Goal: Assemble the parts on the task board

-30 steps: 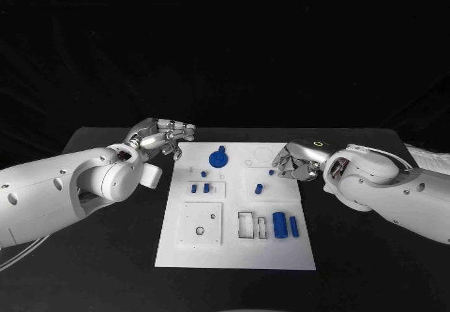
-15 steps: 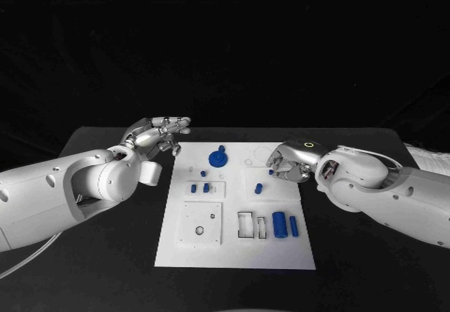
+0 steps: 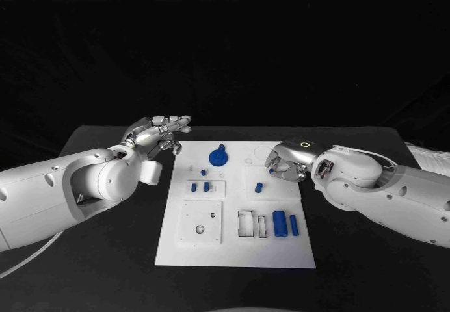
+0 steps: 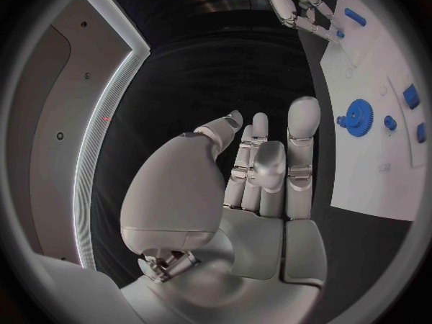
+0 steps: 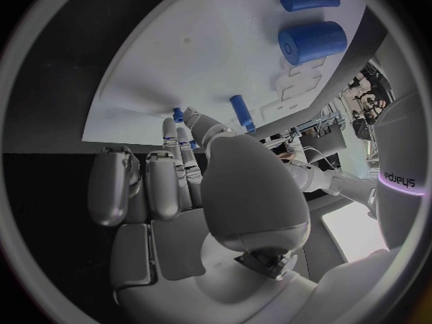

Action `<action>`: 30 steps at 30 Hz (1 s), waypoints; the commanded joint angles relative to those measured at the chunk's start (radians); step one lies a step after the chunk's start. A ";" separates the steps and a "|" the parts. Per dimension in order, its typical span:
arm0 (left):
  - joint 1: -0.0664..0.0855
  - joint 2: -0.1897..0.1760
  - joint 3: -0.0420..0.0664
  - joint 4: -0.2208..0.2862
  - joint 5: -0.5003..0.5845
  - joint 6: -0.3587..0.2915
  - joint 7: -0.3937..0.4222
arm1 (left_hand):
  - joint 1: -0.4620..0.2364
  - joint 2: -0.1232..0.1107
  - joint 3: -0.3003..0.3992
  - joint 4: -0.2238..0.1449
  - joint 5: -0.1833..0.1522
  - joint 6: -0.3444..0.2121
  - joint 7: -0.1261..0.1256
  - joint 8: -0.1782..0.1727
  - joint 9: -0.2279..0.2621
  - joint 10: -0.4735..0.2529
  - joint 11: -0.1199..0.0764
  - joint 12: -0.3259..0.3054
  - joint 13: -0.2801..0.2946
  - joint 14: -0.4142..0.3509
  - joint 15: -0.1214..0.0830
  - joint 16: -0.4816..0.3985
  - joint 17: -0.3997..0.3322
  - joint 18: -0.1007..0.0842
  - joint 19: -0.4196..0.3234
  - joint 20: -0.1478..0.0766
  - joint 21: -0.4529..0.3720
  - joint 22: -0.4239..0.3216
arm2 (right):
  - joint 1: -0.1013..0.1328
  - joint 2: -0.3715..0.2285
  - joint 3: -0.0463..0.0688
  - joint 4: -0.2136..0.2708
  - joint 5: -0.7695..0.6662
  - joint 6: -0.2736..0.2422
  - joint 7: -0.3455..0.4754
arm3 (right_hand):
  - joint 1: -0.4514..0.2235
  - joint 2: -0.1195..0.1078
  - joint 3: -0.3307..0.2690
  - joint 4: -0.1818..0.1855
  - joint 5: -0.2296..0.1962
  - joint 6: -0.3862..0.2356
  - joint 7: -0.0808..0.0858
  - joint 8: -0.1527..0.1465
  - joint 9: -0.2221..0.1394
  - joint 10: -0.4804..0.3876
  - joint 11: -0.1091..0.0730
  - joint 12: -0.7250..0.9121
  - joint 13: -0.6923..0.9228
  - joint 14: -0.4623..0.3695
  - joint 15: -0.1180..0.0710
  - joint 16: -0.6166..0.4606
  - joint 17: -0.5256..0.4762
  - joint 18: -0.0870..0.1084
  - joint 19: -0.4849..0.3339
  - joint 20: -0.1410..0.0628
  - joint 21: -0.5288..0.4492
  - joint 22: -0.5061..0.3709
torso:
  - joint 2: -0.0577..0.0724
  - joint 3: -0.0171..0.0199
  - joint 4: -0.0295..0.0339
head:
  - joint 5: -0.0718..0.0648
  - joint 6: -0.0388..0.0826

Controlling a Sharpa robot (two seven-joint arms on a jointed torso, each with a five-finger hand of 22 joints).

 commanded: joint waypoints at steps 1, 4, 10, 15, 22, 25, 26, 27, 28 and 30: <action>0.000 -0.002 0.000 0.004 0.008 0.023 0.007 | 0.002 0.004 -0.001 -0.006 0.002 -0.009 0.002 0.003 -0.001 -0.008 -0.001 0.005 0.001 -0.002 0.005 0.006 -0.001 0.004 0.006 -0.001 -0.008 -0.002 | -0.003 0.004 -0.001 -0.002 -0.030 0.050 -0.027 | -0.007 0.006 0.010 -0.001 -0.007 0.009 -0.001 -0.001 0.002 0.007 0.001 0.001 -0.004 0.046 0.008 0.001 -0.002 0.007 -0.003 0.005 -0.006 -0.002 | 0.000 0.0003 0.0005 | -0.001 -0.003; 0.000 -0.003 0.000 0.005 0.008 0.024 0.005 | 0.002 0.004 -0.001 -0.007 0.002 -0.010 0.003 0.003 -0.001 -0.010 0.000 0.006 0.002 -0.003 0.006 0.006 -0.002 0.004 0.006 -0.001 -0.010 -0.003 | -0.003 0.006 -0.001 -0.002 -0.040 0.060 -0.035 | -0.008 0.005 0.015 -0.001 -0.009 0.010 -0.001 0.000 0.002 0.008 0.001 0.001 -0.006 0.046 0.007 0.001 -0.003 0.007 -0.002 0.005 -0.006 -0.001 | 0.000 0.0003 0.0002 | -0.001 -0.004; 0.000 -0.005 0.000 0.007 0.008 0.025 0.003 | 0.001 0.004 -0.002 -0.007 0.002 -0.012 0.004 0.003 -0.002 -0.014 0.001 0.009 0.003 -0.003 0.007 0.007 -0.001 0.004 0.006 0.000 -0.011 -0.004 | -0.005 0.009 -0.001 -0.001 -0.056 0.075 -0.043 | -0.009 0.001 0.032 -0.006 -0.012 0.022 -0.003 0.002 0.005 0.017 -0.001 0.003 -0.013 0.046 0.006 0.002 -0.003 0.008 -0.002 0.003 -0.007 -0.002 | 0.000 0.0002 -0.0005 | 0.000 -0.006; 0.000 -0.006 0.000 0.007 0.008 0.025 0.000 | 0.002 0.004 -0.003 -0.008 0.002 -0.015 0.005 0.003 -0.002 -0.019 0.002 0.012 0.005 -0.004 0.008 0.006 -0.003 0.004 0.006 0.001 -0.013 -0.006 | -0.007 0.013 -0.002 0.003 -0.073 0.088 -0.050 | -0.010 -0.002 0.050 -0.013 -0.016 0.041 -0.007 0.007 0.009 0.035 -0.006 0.008 -0.018 0.045 0.002 0.004 -0.003 0.007 -0.001 0.001 -0.007 -0.001 | -0.001 0.0004 -0.0002 | 0.000 -0.008; 0.000 -0.007 0.000 0.008 0.007 0.024 -0.003 | 0.003 0.005 -0.003 -0.010 0.002 -0.017 0.005 0.003 -0.002 -0.023 0.002 0.015 0.006 -0.004 0.008 0.007 -0.003 0.004 0.006 0.001 -0.015 -0.007 | -0.011 0.021 -0.002 0.008 -0.105 0.093 -0.070 | 0.009 0.011 0.090 -0.036 -0.056 0.065 -0.009 0.011 0.015 0.063 -0.012 0.009 -0.022 0.046 -0.005 0.009 0.000 0.006 0.002 -0.006 -0.004 0.004 | 0.000 0.0006 -0.0002 | 0.000 -0.009; 0.000 -0.007 0.000 0.009 0.006 0.022 -0.004 | 0.003 0.005 -0.003 -0.010 0.002 -0.017 0.005 0.003 -0.002 -0.023 0.002 0.015 0.006 -0.004 0.008 0.007 -0.003 0.004 0.006 0.001 -0.015 -0.007 | -0.013 0.025 -0.003 0.011 -0.120 0.092 -0.080 | 0.012 0.016 0.104 -0.043 -0.062 0.071 -0.009 0.011 0.017 0.070 -0.013 0.008 -0.024 0.047 -0.005 0.011 0.002 0.005 0.003 -0.007 -0.002 0.007 | 0.000 0.0006 -0.0008 | 0.000 -0.010; 0.000 -0.007 0.000 0.009 0.006 0.022 -0.004 | 0.004 0.005 -0.002 -0.010 0.002 -0.018 0.006 0.003 -0.002 -0.024 0.003 0.016 0.007 -0.004 0.008 0.007 -0.003 0.004 0.006 0.001 -0.015 -0.007 | -0.013 0.025 -0.003 0.012 -0.121 0.092 -0.082 | 0.012 0.017 0.106 -0.044 -0.062 0.073 -0.009 0.011 0.018 0.071 -0.013 0.008 -0.024 0.047 -0.005 0.012 0.003 0.005 0.003 -0.008 -0.002 0.008 | 0.000 0.0005 -0.0006 | 0.000 -0.010; 0.000 -0.008 0.000 0.009 0.006 0.021 -0.005 | 0.005 0.005 -0.002 -0.011 0.002 -0.018 0.006 0.003 -0.002 -0.025 0.003 0.017 0.007 -0.004 0.008 0.007 -0.003 0.005 0.006 0.002 -0.016 -0.008 | -0.014 0.026 -0.003 0.012 -0.124 0.092 -0.085 | 0.011 0.018 0.108 -0.045 -0.063 0.075 -0.010 0.012 0.018 0.074 -0.013 0.008 -0.024 0.047 -0.005 0.012 0.003 0.005 0.003 -0.008 -0.001 0.008 | 0.000 0.0004 -0.0004 | 0.000 -0.010; 0.000 -0.008 0.000 0.009 0.006 0.021 -0.005 | 0.005 0.005 -0.002 -0.011 0.002 -0.019 0.006 0.003 -0.002 -0.026 0.003 0.017 0.008 -0.004 0.009 0.008 -0.003 0.005 0.006 0.002 -0.016 -0.008 | -0.014 0.027 -0.003 0.013 -0.126 0.091 -0.087 | 0.010 0.019 0.111 -0.046 -0.063 0.078 -0.010 0.012 0.019 0.076 -0.014 0.008 -0.024 0.047 -0.006 0.013 0.004 0.005 0.004 -0.008 -0.001 0.008 | 0.000 0.0003 -0.0002 | -0.001 -0.011; 0.000 -0.008 0.000 0.009 0.005 0.019 -0.006 | 0.005 0.004 -0.003 -0.012 0.002 -0.021 0.007 0.002 -0.002 -0.030 0.004 0.019 0.008 -0.005 0.009 0.008 -0.004 0.005 0.006 0.002 -0.017 -0.009 | -0.015 0.029 -0.003 0.014 -0.132 0.085 -0.092 | 0.009 0.021 0.114 -0.047 -0.063 0.081 -0.011 0.013 0.020 0.080 -0.015 0.008 -0.024 0.047 -0.006 0.014 0.004 0.005 0.004 -0.009 -0.001 0.009 | 0.000 0.0001 -0.0001 | -0.001 -0.011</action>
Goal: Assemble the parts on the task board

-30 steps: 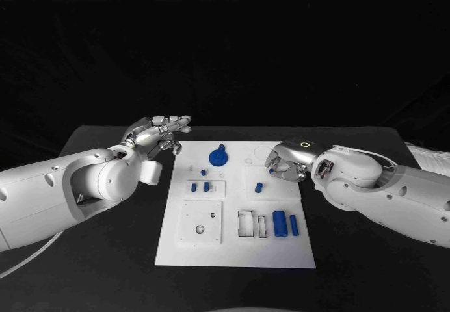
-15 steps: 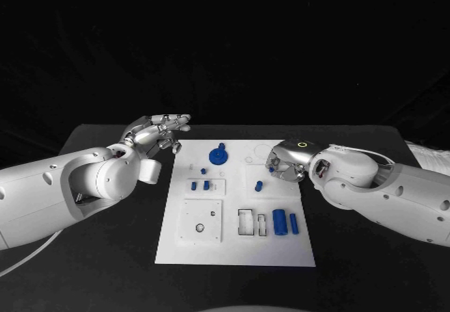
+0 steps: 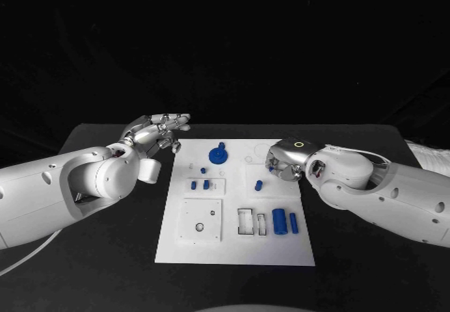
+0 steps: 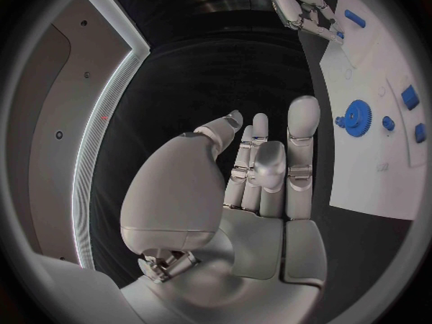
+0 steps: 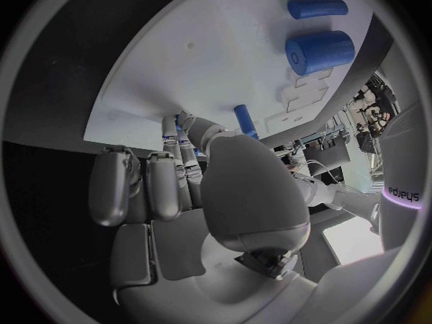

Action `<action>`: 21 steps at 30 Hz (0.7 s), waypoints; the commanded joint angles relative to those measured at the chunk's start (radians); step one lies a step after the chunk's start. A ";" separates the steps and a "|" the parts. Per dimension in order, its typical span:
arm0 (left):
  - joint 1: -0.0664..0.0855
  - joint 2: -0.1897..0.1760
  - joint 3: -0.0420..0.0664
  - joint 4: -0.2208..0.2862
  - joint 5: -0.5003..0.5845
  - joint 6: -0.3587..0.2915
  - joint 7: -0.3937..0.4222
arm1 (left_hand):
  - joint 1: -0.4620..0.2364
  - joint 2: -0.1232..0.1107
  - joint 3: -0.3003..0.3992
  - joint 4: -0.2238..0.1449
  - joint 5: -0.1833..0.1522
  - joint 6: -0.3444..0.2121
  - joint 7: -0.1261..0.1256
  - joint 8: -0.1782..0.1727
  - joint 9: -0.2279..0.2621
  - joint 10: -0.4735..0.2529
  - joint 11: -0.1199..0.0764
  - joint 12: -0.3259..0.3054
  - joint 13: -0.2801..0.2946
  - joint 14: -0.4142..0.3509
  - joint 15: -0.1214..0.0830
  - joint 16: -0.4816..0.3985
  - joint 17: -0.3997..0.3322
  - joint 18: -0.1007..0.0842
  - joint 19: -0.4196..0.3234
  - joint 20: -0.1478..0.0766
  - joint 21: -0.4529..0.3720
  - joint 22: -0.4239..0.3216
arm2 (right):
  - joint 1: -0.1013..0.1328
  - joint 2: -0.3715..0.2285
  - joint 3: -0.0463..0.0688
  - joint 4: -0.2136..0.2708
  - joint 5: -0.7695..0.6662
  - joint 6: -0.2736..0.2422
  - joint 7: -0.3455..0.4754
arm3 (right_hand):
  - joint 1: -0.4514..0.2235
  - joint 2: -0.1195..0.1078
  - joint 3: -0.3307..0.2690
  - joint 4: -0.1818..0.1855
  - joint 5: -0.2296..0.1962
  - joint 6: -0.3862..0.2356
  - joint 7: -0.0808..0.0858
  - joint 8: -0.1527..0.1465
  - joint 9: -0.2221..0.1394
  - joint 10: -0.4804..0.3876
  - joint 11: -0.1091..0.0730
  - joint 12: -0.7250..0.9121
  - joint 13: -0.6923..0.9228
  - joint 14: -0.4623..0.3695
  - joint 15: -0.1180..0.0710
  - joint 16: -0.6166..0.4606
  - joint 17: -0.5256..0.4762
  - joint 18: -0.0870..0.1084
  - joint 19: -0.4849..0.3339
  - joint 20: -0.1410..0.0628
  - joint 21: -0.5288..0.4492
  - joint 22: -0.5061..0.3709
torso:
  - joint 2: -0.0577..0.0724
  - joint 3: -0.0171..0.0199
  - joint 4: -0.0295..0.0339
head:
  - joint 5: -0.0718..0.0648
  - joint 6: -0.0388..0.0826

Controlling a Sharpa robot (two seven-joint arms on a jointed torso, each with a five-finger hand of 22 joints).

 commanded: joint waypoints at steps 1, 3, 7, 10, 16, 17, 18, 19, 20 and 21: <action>0.000 0.000 0.000 0.003 0.002 0.014 0.001 | 0.006 0.004 0.000 -0.005 0.002 -0.008 0.000 0.002 -0.001 -0.013 0.000 0.004 0.002 -0.001 0.006 0.004 -0.002 0.005 0.006 0.002 -0.007 -0.002 | -0.008 0.004 -0.005 0.003 -0.037 0.029 -0.020 | 0.000 0.014 0.008 0.000 -0.003 0.008 -0.001 0.005 0.004 0.009 -0.002 0.003 0.001 0.047 -0.006 0.004 0.002 0.005 0.000 -0.005 0.003 0.002 | 0.000 -0.0001 0.0005 | -0.001 -0.002; 0.000 0.000 0.000 0.004 0.002 0.014 0.001 | 0.006 0.004 0.000 -0.005 0.002 -0.010 0.001 0.002 -0.001 -0.015 0.001 0.005 0.002 -0.001 0.006 0.004 -0.002 0.005 0.006 0.003 -0.008 -0.002 | -0.009 0.005 -0.005 0.004 -0.042 0.021 -0.025 | 0.000 0.017 0.012 -0.001 -0.003 0.011 -0.002 0.005 0.005 0.013 -0.003 0.002 0.001 0.047 -0.007 0.005 0.003 0.005 0.001 -0.006 0.004 0.003 | 0.000 0.0000 0.0006 | -0.001 -0.002; 0.000 0.000 0.000 0.004 0.001 0.013 -0.002 | 0.007 0.004 0.000 -0.007 0.002 -0.015 0.003 0.001 -0.002 -0.021 0.002 0.009 0.004 -0.002 0.008 0.005 -0.002 0.005 0.006 0.003 -0.009 -0.003 | -0.010 0.004 -0.005 0.008 -0.046 0.002 -0.029 | 0.000 0.020 0.017 -0.003 -0.003 0.013 -0.003 0.005 0.006 0.015 -0.004 0.002 0.000 0.048 -0.008 0.007 0.004 0.005 0.001 -0.007 0.005 0.004 | -0.001 -0.0003 0.0014 | -0.002 -0.004; 0.000 0.000 0.000 0.004 0.000 0.012 -0.003 | 0.008 0.004 0.000 -0.008 0.003 -0.017 0.003 0.001 -0.002 -0.024 0.003 0.011 0.005 -0.002 0.008 0.006 -0.002 0.005 0.007 0.004 -0.010 -0.004 | -0.012 0.003 -0.005 0.012 -0.048 -0.014 -0.029 | 0.000 0.021 0.019 -0.005 -0.002 0.013 -0.003 0.005 0.006 0.016 -0.004 0.001 0.000 0.048 -0.008 0.007 0.005 0.005 0.002 -0.007 0.005 0.005 | -0.001 -0.0003 0.0010 | -0.001 -0.004; 0.000 0.000 0.000 0.003 0.000 0.011 -0.004 | 0.008 0.003 -0.001 -0.009 0.003 -0.023 0.006 0.000 -0.002 -0.032 0.005 0.015 0.007 -0.003 0.010 0.006 -0.003 0.005 0.006 0.005 -0.014 -0.007 | -0.014 -0.002 -0.005 0.024 -0.049 -0.058 -0.025 | 0.000 0.022 0.022 -0.006 -0.002 0.014 -0.003 0.005 0.007 0.018 -0.004 0.001 0.000 0.048 -0.009 0.009 0.008 0.004 0.003 -0.008 0.007 0.008 | -0.001 0.0004 0.0005 | 0.000 -0.002; 0.000 -0.001 0.000 0.003 0.000 0.011 -0.004 | 0.008 0.003 -0.002 -0.009 0.003 -0.024 0.006 0.000 -0.002 -0.033 0.006 0.016 0.007 -0.003 0.010 0.006 -0.004 0.005 0.006 0.005 -0.015 -0.008 | -0.014 -0.003 -0.005 0.026 -0.049 -0.068 -0.024 | -0.001 0.022 0.023 -0.006 -0.003 0.015 -0.003 0.005 0.007 0.018 -0.004 0.000 0.000 0.048 -0.009 0.010 0.008 0.004 0.003 -0.008 0.007 0.008 | 0.000 0.0002 0.0006 | 0.000 -0.002; 0.000 -0.001 0.000 0.003 0.000 0.011 -0.005 | 0.007 0.003 -0.002 -0.010 0.003 -0.025 0.006 0.000 -0.002 -0.035 0.006 0.016 0.008 -0.003 0.010 0.006 -0.005 0.005 0.006 0.005 -0.015 -0.008 | -0.015 -0.003 -0.005 0.027 -0.049 -0.076 -0.023 | -0.003 0.021 0.023 -0.006 -0.004 0.015 -0.003 0.005 0.007 0.019 -0.004 0.000 0.000 0.049 -0.009 0.010 0.008 0.004 0.004 -0.008 0.008 0.009 | 0.000 0.0002 0.0006 | 0.000 -0.002; 0.000 -0.001 0.000 0.003 0.000 0.011 -0.005 | 0.007 0.003 -0.002 -0.010 0.003 -0.026 0.007 -0.001 -0.002 -0.036 0.006 0.017 0.008 -0.003 0.010 0.006 -0.005 0.005 0.006 0.006 -0.015 -0.008 | -0.015 -0.004 -0.005 0.028 -0.049 -0.084 -0.023 | -0.005 0.021 0.023 -0.005 -0.005 0.016 -0.002 0.005 0.007 0.019 -0.003 0.000 0.000 0.049 -0.008 0.010 0.008 0.004 0.003 -0.008 0.007 0.008 | 0.000 0.0001 0.0004 | 0.001 -0.001; 0.000 -0.001 0.000 0.003 0.000 0.010 -0.006 | 0.007 0.003 -0.002 -0.010 0.003 -0.026 0.007 -0.001 -0.002 -0.037 0.007 0.018 0.008 -0.003 0.011 0.006 -0.005 0.005 0.006 0.006 -0.016 -0.008 | -0.015 -0.005 -0.005 0.029 -0.049 -0.091 -0.022 | -0.005 0.021 0.023 -0.005 -0.005 0.016 -0.002 0.005 0.007 0.019 -0.003 0.000 0.000 0.049 -0.008 0.010 0.008 0.004 0.003 -0.008 0.007 0.008 | 0.000 0.0001 0.0004 | 0.001 -0.001; 0.000 -0.001 0.000 0.003 0.000 0.010 -0.006 | 0.007 0.003 -0.002 -0.010 0.003 -0.027 0.007 -0.001 -0.002 -0.038 0.007 0.018 0.008 -0.004 0.011 0.006 -0.005 0.005 0.006 0.006 -0.016 -0.009 | -0.015 -0.005 -0.005 0.029 -0.048 -0.095 -0.022 | -0.006 0.021 0.023 -0.005 -0.005 0.016 -0.002 0.005 0.007 0.019 -0.003 -0.001 -0.001 0.049 -0.008 0.010 0.008 0.004 0.004 -0.008 0.007 0.009 | -0.001 0.0001 0.0004 | 0.001 0.000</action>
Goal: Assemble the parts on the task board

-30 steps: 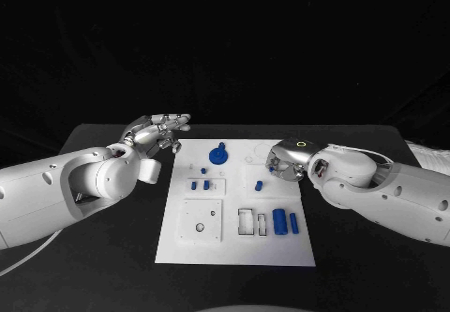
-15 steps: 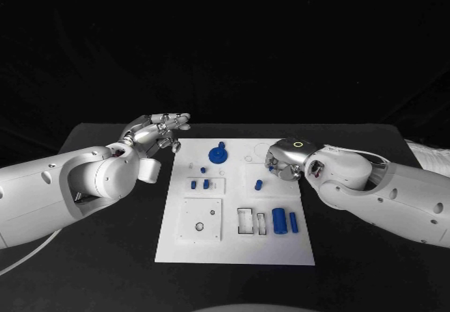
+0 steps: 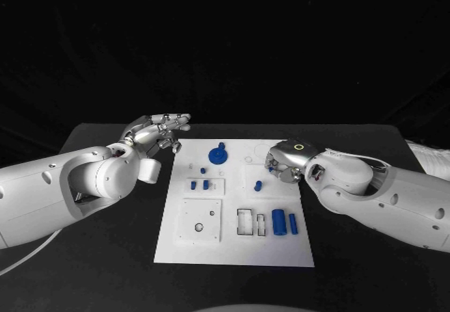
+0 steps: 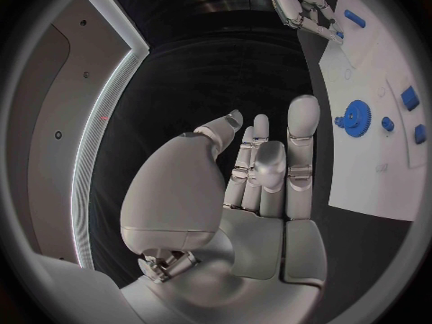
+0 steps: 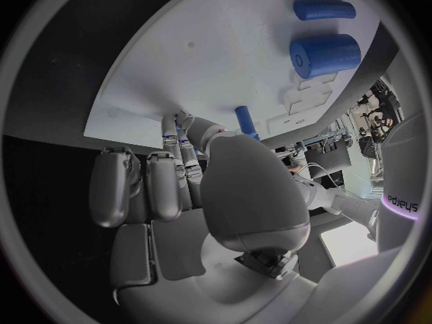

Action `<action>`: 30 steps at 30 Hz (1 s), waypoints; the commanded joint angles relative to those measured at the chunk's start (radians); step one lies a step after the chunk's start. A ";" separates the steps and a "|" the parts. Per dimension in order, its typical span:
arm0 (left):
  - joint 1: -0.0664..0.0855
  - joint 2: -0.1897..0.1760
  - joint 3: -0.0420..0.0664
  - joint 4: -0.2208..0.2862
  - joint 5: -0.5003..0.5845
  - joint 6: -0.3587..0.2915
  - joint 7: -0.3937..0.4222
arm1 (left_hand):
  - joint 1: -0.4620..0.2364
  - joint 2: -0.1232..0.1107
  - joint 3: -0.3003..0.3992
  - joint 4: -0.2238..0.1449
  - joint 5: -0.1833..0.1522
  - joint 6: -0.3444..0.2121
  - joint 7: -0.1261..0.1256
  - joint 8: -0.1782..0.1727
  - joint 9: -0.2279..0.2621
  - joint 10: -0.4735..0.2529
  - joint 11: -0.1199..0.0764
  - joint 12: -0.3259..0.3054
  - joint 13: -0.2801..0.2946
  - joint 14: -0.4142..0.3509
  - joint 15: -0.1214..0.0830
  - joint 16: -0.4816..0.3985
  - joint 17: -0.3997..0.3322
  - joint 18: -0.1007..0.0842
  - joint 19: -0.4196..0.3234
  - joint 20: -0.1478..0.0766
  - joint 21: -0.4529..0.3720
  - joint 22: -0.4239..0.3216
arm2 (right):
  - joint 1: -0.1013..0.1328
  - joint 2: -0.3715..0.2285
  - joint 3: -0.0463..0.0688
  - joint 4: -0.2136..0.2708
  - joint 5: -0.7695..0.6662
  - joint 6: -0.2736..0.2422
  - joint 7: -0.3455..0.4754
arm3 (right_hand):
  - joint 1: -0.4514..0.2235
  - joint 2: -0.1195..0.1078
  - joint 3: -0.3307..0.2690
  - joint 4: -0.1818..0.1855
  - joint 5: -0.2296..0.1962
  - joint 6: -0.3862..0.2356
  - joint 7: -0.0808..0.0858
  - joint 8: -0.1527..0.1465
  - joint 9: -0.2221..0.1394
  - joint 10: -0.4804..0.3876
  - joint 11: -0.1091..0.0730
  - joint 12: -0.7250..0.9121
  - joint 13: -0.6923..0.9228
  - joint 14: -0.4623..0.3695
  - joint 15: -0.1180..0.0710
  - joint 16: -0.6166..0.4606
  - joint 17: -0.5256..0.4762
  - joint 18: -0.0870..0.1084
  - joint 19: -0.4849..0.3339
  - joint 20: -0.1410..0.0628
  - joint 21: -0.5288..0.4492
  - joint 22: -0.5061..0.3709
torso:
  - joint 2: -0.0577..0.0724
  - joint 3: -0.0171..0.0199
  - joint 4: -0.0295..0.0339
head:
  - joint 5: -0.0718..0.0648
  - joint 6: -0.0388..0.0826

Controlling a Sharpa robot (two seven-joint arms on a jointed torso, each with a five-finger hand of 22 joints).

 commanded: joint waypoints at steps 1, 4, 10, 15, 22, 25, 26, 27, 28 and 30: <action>0.000 0.000 0.000 0.002 0.000 0.011 0.001 | 0.007 0.003 0.001 -0.007 0.003 -0.006 0.000 -0.001 -0.001 -0.009 -0.001 0.007 0.002 0.000 0.008 0.006 -0.001 0.006 0.002 0.002 -0.007 -0.002 | -0.001 0.002 0.000 0.007 -0.013 -0.060 0.011 | -0.007 0.006 0.004 0.001 0.003 0.006 0.000 0.002 0.002 0.008 -0.001 0.003 0.000 0.049 -0.008 0.006 0.001 0.004 0.000 -0.005 0.003 0.001 | 0.000 -0.0001 -0.0001 | 0.000 0.001; 0.000 0.000 0.000 0.001 -0.001 0.011 0.000 | 0.007 0.002 0.000 -0.008 0.003 -0.009 0.001 -0.001 -0.001 -0.013 0.000 0.009 0.003 -0.001 0.008 0.005 -0.003 0.006 0.002 0.003 -0.009 -0.003 | -0.001 0.000 0.001 0.005 -0.012 -0.086 0.014 | -0.009 0.005 0.005 0.000 0.003 0.005 0.000 0.001 0.002 0.006 -0.001 0.001 -0.001 0.049 -0.008 0.007 0.001 0.004 0.000 -0.005 0.004 0.001 | 0.000 -0.0004 0.0001 | 0.000 0.002; 0.000 0.000 0.000 -0.001 -0.007 0.009 -0.001 | -0.002 -0.002 -0.008 -0.005 0.003 -0.017 0.005 -0.001 -0.001 -0.026 0.004 0.018 0.006 -0.006 0.012 0.002 -0.011 0.008 -0.003 0.006 -0.025 -0.017 | -0.001 -0.003 0.001 0.005 -0.005 -0.111 0.019 | -0.011 0.004 0.007 0.000 0.002 0.003 0.001 -0.001 0.002 0.006 -0.001 0.000 -0.001 0.049 -0.008 0.007 0.001 0.004 0.000 -0.005 0.004 0.001 | 0.001 0.0002 -0.0007 | 0.002 0.004; 0.000 -0.001 0.000 -0.003 -0.008 0.008 -0.003 | -0.002 -0.002 -0.011 -0.005 0.003 -0.023 0.006 -0.001 -0.001 -0.034 0.005 0.023 0.008 -0.008 0.014 0.002 -0.013 0.009 -0.005 0.008 -0.030 -0.021 | -0.001 -0.011 0.001 0.011 -0.001 -0.118 0.022 | -0.012 0.004 0.007 0.000 0.001 0.003 0.001 -0.001 0.002 0.005 -0.001 0.000 -0.001 0.049 -0.008 0.007 0.001 0.004 0.000 -0.005 0.004 0.001 | 0.000 0.0004 -0.0008 | 0.003 0.003; 0.000 -0.002 0.000 -0.005 -0.009 0.008 -0.004 | -0.002 -0.002 -0.013 -0.006 0.003 -0.029 0.008 0.000 -0.001 -0.042 0.007 0.028 0.010 -0.009 0.015 0.002 -0.015 0.009 -0.006 0.009 -0.032 -0.022 | -0.001 -0.034 0.003 0.043 0.008 -0.119 0.023 | -0.013 0.003 0.007 0.000 0.001 0.003 0.001 -0.001 0.002 0.005 0.000 0.000 -0.002 0.049 -0.008 0.007 0.001 0.004 0.001 -0.005 0.004 0.002 | 0.000 -0.0002 -0.0005 | 0.003 0.003; 0.000 -0.004 0.000 -0.006 -0.009 0.008 -0.005 | -0.002 -0.002 -0.013 -0.006 0.003 -0.030 0.009 0.000 -0.001 -0.045 0.008 0.030 0.011 -0.010 0.015 0.003 -0.015 0.009 -0.006 0.009 -0.033 -0.022 | -0.001 -0.050 0.007 0.073 0.014 -0.125 0.024 | -0.013 0.003 0.007 0.001 0.001 0.003 0.001 -0.001 0.002 0.006 0.000 0.000 -0.002 0.049 -0.008 0.008 0.003 0.003 0.001 -0.005 0.005 0.003 | 0.000 0.0002 -0.0010 | 0.005 0.002; 0.000 -0.004 0.000 -0.007 -0.009 0.008 -0.005 | -0.002 -0.002 -0.013 -0.006 0.003 -0.031 0.009 0.000 -0.001 -0.046 0.008 0.030 0.011 -0.010 0.015 0.003 -0.015 0.009 -0.006 0.009 -0.033 -0.023 | -0.001 -0.055 0.008 0.085 0.017 -0.128 0.024 | -0.013 0.003 0.007 0.001 0.001 0.003 0.001 -0.001 0.002 0.006 0.000 0.000 -0.002 0.049 -0.008 0.008 0.003 0.003 0.001 -0.005 0.005 0.003 | 0.000 0.0003 -0.0013 | 0.005 0.002; 0.000 -0.004 0.000 -0.007 -0.009 0.008 -0.005 | -0.002 -0.002 -0.013 -0.006 0.003 -0.031 0.009 0.000 -0.001 -0.046 0.008 0.030 0.011 -0.010 0.015 0.003 -0.015 0.009 -0.006 0.009 -0.033 -0.023 | -0.001 -0.060 0.010 0.097 0.018 -0.130 0.024 | -0.013 0.003 0.007 0.001 0.001 0.003 0.001 -0.001 0.002 0.006 0.000 0.000 -0.002 0.049 -0.008 0.008 0.003 0.003 0.001 -0.005 0.005 0.003 | 0.000 0.0005 -0.0016 | 0.005 0.002; 0.000 -0.005 0.000 -0.007 -0.009 0.007 -0.005 | -0.002 -0.002 -0.014 -0.006 0.003 -0.032 0.009 0.000 -0.001 -0.048 0.008 0.032 0.011 -0.010 0.016 0.003 -0.015 0.009 -0.006 0.010 -0.034 -0.023 | -0.001 -0.065 0.011 0.110 0.020 -0.133 0.024 | -0.014 0.003 0.007 0.001 0.001 0.004 0.001 -0.001 0.002 0.006 0.000 0.000 -0.002 0.049 -0.008 0.009 0.003 0.003 0.001 -0.005 0.005 0.004 | 0.000 0.0004 -0.0017 | 0.006 0.002; 0.000 -0.005 0.000 -0.008 -0.009 0.006 -0.004 | -0.002 -0.002 -0.014 -0.007 0.003 -0.032 0.009 0.001 -0.001 -0.048 0.008 0.032 0.011 -0.010 0.016 0.003 -0.015 0.009 -0.006 0.010 -0.034 -0.023 | 0.000 -0.072 0.014 0.133 0.023 -0.136 0.025 | -0.014 0.003 0.007 0.001 0.001 0.004 0.001 -0.001 0.002 0.006 0.000 0.000 -0.002 0.049 -0.008 0.009 0.003 0.003 0.001 -0.005 0.005 0.004 | -0.001 0.0001 -0.0020 | 0.006 0.003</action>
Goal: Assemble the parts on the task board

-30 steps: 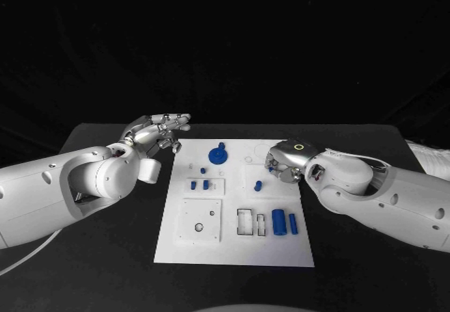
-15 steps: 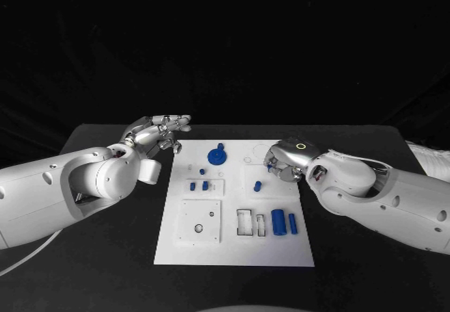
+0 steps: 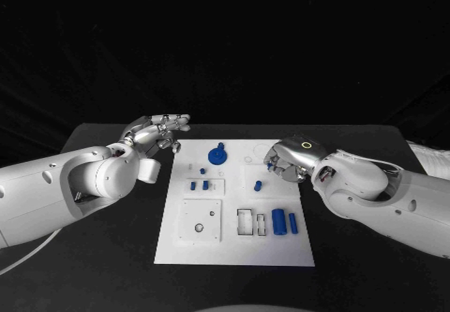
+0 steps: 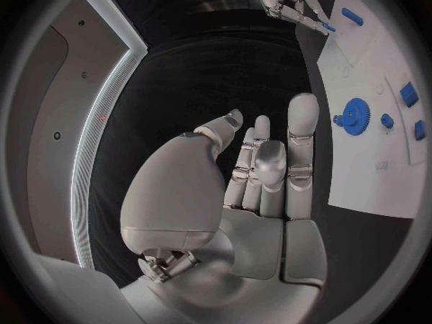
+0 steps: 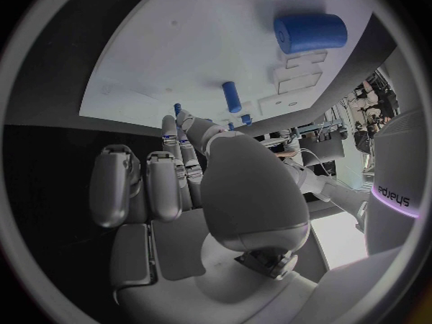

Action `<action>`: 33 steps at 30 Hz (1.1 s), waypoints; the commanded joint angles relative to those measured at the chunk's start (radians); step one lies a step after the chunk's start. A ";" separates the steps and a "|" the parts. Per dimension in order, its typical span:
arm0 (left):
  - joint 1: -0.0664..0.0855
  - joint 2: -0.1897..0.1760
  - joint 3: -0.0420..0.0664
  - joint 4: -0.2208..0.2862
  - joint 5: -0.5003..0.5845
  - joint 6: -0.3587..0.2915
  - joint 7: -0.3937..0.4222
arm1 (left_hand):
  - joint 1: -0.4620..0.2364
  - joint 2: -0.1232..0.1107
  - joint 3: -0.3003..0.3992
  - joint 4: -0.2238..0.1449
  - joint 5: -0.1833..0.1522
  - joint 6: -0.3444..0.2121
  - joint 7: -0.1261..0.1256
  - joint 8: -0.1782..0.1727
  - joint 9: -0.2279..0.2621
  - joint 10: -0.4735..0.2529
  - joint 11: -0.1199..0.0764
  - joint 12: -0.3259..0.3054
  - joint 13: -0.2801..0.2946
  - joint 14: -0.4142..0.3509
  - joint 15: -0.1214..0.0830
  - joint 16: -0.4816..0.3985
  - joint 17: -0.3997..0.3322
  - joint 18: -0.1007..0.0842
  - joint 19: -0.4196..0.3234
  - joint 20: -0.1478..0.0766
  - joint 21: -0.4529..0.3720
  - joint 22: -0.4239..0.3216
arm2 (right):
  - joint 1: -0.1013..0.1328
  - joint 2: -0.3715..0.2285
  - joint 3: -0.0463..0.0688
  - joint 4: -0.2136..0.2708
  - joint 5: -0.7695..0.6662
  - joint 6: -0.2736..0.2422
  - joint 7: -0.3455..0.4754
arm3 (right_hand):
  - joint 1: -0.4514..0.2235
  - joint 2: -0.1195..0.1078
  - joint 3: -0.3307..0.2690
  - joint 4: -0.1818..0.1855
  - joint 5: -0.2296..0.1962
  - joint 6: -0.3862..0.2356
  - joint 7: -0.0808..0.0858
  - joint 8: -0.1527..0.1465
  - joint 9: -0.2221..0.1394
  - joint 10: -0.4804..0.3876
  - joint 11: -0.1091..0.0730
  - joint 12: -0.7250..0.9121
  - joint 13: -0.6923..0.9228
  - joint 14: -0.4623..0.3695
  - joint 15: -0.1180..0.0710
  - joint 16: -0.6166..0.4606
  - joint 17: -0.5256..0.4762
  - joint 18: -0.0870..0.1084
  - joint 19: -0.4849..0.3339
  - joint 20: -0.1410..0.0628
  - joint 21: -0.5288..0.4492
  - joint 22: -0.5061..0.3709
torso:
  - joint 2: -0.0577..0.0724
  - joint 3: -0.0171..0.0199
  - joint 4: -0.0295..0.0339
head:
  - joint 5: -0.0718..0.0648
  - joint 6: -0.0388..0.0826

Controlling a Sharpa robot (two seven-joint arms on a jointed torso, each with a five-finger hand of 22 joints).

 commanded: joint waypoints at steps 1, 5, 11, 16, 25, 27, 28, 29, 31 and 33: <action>0.000 0.000 0.000 -0.001 -0.006 0.007 0.004 | -0.002 -0.002 -0.006 0.002 0.003 -0.008 -0.001 0.001 -0.001 -0.007 0.002 0.005 0.002 -0.001 0.007 0.003 -0.001 0.009 -0.002 0.006 -0.007 -0.001 | 0.001 -0.008 0.005 0.035 0.011 -0.024 0.007 | -0.009 0.000 0.008 0.001 0.005 0.005 0.001 0.005 0.002 0.005 -0.002 0.000 0.000 0.049 -0.008 0.005 0.002 0.003 0.001 -0.005 0.005 0.001 | 0.000 -0.0004 -0.0005 | 0.001 0.001; 0.000 0.000 0.000 -0.002 -0.006 0.006 0.005 | -0.002 -0.001 -0.006 0.001 0.003 -0.010 -0.001 0.001 -0.001 -0.011 0.003 0.007 0.003 -0.002 0.007 0.004 -0.001 0.009 -0.002 0.007 -0.007 -0.001 | 0.002 -0.015 0.013 0.091 0.016 -0.032 0.009 | -0.010 -0.001 0.008 0.001 0.005 0.005 0.001 0.005 0.002 0.006 -0.002 0.000 0.000 0.049 -0.008 0.005 0.002 0.003 0.002 -0.005 0.006 0.002 | -0.001 -0.0007 0.0013 | 0.003 0.002; 0.000 0.001 0.000 -0.003 -0.006 0.005 0.006 | -0.002 -0.001 -0.008 0.001 0.003 -0.013 0.000 0.002 -0.001 -0.015 0.004 0.010 0.004 -0.002 0.008 0.004 -0.002 0.009 -0.002 0.007 -0.008 -0.001 | 0.003 -0.005 0.018 0.127 0.018 -0.039 0.013 | -0.010 -0.001 0.008 0.001 0.005 0.005 0.001 0.005 0.002 0.006 -0.002 0.000 0.000 0.049 -0.008 0.006 0.002 0.003 0.002 -0.005 0.006 0.003 | 0.000 -0.0014 0.0021 | 0.015 0.001; 0.000 0.002 0.000 -0.004 -0.006 0.003 0.008 | -0.002 -0.001 -0.008 0.001 0.003 -0.015 0.001 0.002 -0.001 -0.018 0.004 0.013 0.004 -0.002 0.009 0.005 -0.001 0.009 -0.002 0.008 -0.008 -0.002 | 0.003 0.017 0.019 0.147 0.022 -0.039 0.019 | -0.011 -0.001 0.008 0.001 0.005 0.005 0.001 0.005 0.002 0.006 -0.002 0.000 0.000 0.049 -0.008 0.006 0.002 0.003 0.002 -0.006 0.006 0.003 | 0.000 -0.0020 0.0027 | 0.036 -0.003; 0.000 0.003 0.000 -0.004 -0.006 -0.001 0.012 | -0.001 -0.001 -0.009 0.000 0.003 -0.019 0.002 0.003 -0.001 -0.023 0.005 0.015 0.005 -0.002 0.009 0.006 -0.001 0.009 -0.002 0.009 -0.008 -0.001 | -0.025 0.077 0.017 0.149 0.038 -0.033 0.036 | -0.012 0.001 0.011 0.001 0.005 0.005 0.002 0.005 0.003 0.007 -0.002 -0.001 -0.001 0.049 -0.008 0.006 0.003 0.003 0.001 -0.006 0.006 0.002 | 0.000 -0.0019 0.0003 | 0.084 -0.016; 0.000 0.003 0.000 -0.004 -0.006 -0.002 0.012 | 0.000 -0.001 -0.010 -0.001 0.003 -0.020 0.002 0.003 -0.001 -0.025 0.006 0.017 0.006 -0.003 0.010 0.006 -0.002 0.009 -0.002 0.009 -0.008 -0.001 | -0.036 0.093 0.016 0.143 0.040 -0.031 0.040 | -0.012 0.001 0.011 0.001 0.005 0.005 0.002 0.004 0.003 0.007 -0.002 -0.001 -0.001 0.049 -0.008 0.006 0.003 0.003 0.001 -0.006 0.006 0.002 | 0.001 -0.0008 0.0014 | 0.092 -0.021; 0.000 0.003 0.000 -0.004 -0.006 -0.002 0.012 | 0.000 -0.001 -0.010 -0.001 0.003 -0.020 0.002 0.003 -0.001 -0.025 0.006 0.017 0.006 -0.003 0.010 0.006 -0.002 0.009 -0.002 0.009 -0.008 -0.001 | -0.042 0.100 0.016 0.140 0.041 -0.030 0.042 | -0.012 0.001 0.011 0.001 0.005 0.005 0.002 0.004 0.003 0.007 -0.002 -0.001 -0.001 0.049 -0.008 0.006 0.003 0.004 0.001 -0.007 0.005 0.001 | 0.001 -0.0011 0.0022 | 0.098 -0.025; 0.000 0.003 0.000 -0.004 -0.006 -0.002 0.012 | 0.000 -0.001 -0.009 -0.001 0.003 -0.021 0.002 0.003 -0.001 -0.026 0.006 0.018 0.006 -0.003 0.010 0.006 -0.002 0.009 -0.002 0.009 -0.008 -0.001 | -0.048 0.106 0.015 0.136 0.042 -0.030 0.044 | -0.012 0.001 0.011 0.001 0.005 0.005 0.002 0.004 0.003 0.007 -0.002 -0.001 -0.001 0.049 -0.008 0.006 0.002 0.004 0.001 -0.007 0.005 0.001 | 0.001 -0.0016 0.0031 | 0.100 -0.027; 0.000 0.003 0.000 -0.003 -0.006 -0.003 0.013 | 0.001 -0.001 -0.009 -0.002 0.003 -0.022 0.003 0.003 -0.001 -0.028 0.006 0.019 0.006 -0.003 0.010 0.006 -0.002 0.009 -0.002 0.009 -0.008 -0.002 | -0.060 0.119 0.014 0.130 0.043 -0.030 0.048 | -0.012 0.001 0.011 0.001 0.005 0.005 0.002 0.004 0.003 0.007 -0.002 -0.001 -0.001 0.049 -0.008 0.006 0.003 0.004 0.001 -0.007 0.005 0.001 | 0.000 -0.0028 0.0030 | 0.107 -0.031; 0.000 0.004 0.000 -0.004 -0.006 -0.003 0.014 | 0.001 -0.001 -0.009 -0.002 0.003 -0.022 0.003 0.003 -0.001 -0.028 0.006 0.019 0.006 -0.003 0.010 0.006 -0.002 0.009 -0.002 0.009 -0.008 -0.002 | -0.071 0.133 0.013 0.122 0.044 -0.031 0.053 | -0.012 0.001 0.011 0.001 0.005 0.005 0.002 0.004 0.003 0.007 -0.002 -0.001 -0.001 0.049 -0.008 0.007 0.004 0.004 0.001 -0.007 0.005 0.001 | 0.001 -0.0027 0.0027 | 0.116 -0.037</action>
